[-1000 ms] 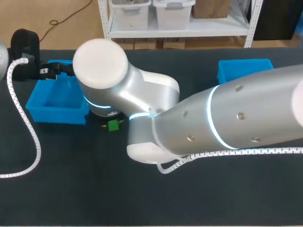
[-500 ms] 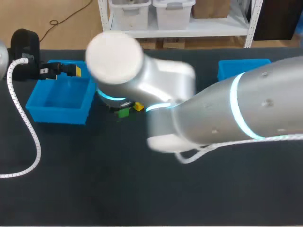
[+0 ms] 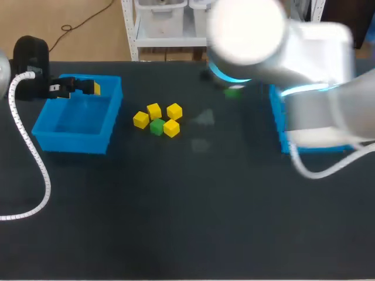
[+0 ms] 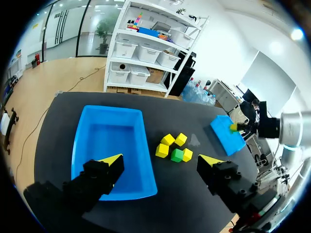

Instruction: Put the green cubes in the right bin and the yellow cubes in the left bin.

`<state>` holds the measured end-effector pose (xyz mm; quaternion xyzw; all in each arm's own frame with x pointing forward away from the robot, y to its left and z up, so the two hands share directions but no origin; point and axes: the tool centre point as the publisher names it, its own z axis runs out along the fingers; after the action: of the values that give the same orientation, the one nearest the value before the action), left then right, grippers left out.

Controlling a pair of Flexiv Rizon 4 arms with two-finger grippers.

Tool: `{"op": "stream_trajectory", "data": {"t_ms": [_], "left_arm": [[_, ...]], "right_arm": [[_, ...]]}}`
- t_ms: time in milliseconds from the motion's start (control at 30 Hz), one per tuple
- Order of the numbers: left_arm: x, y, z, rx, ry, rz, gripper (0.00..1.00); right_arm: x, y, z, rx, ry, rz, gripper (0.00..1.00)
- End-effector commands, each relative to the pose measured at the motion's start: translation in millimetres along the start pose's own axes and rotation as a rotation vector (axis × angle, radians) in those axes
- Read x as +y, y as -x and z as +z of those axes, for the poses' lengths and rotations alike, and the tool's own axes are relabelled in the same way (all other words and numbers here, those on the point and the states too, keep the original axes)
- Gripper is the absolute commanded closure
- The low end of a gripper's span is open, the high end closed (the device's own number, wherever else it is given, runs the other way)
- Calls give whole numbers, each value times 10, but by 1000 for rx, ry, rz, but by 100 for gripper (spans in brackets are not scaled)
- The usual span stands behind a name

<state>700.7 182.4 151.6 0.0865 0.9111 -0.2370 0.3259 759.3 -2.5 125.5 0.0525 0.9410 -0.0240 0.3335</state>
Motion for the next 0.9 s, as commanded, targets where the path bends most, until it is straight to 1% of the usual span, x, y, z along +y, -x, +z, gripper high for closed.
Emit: {"op": "stream_trajectory", "data": {"t_ms": [33, 200, 300, 400, 533, 667, 700, 733, 767, 833, 900], "left_arm": [[20, -12, 0, -7, -10, 2, 0], [20, -12, 0, -7, -10, 2, 0], [20, -12, 0, -7, -10, 2, 0], [20, -12, 0, -7, -10, 2, 0], [20, -12, 0, -7, -10, 2, 0], [20, -12, 0, -7, -10, 2, 0], [20, -12, 0, -7, -10, 2, 0], [20, -12, 0, -7, -10, 2, 0], [20, -12, 0, -7, -10, 2, 0], [20, -12, 0, -7, -10, 2, 0], [20, -12, 0, -7, -10, 2, 0]], "right_arm": [[-1074, 94, 82, -98, -69, 108, 100], [-1577, 101, 206, -64, -149, 165, 100], [-1754, 72, 267, -36, -171, 191, 100], [-1843, 45, 314, -19, -177, 206, 100], [-1890, 35, 370, -5, -187, 228, 100], [-1947, 12, 444, 17, -219, 244, 100], [-1957, -1, 460, 25, -225, 243, 71], [-1961, -14, 471, 30, -227, 240, 13], [-1962, -24, 479, 31, -227, 240, 0], [-1945, -40, 481, 37, -221, 230, 0], [-1871, -28, 452, 30, -202, 206, 0]]}}
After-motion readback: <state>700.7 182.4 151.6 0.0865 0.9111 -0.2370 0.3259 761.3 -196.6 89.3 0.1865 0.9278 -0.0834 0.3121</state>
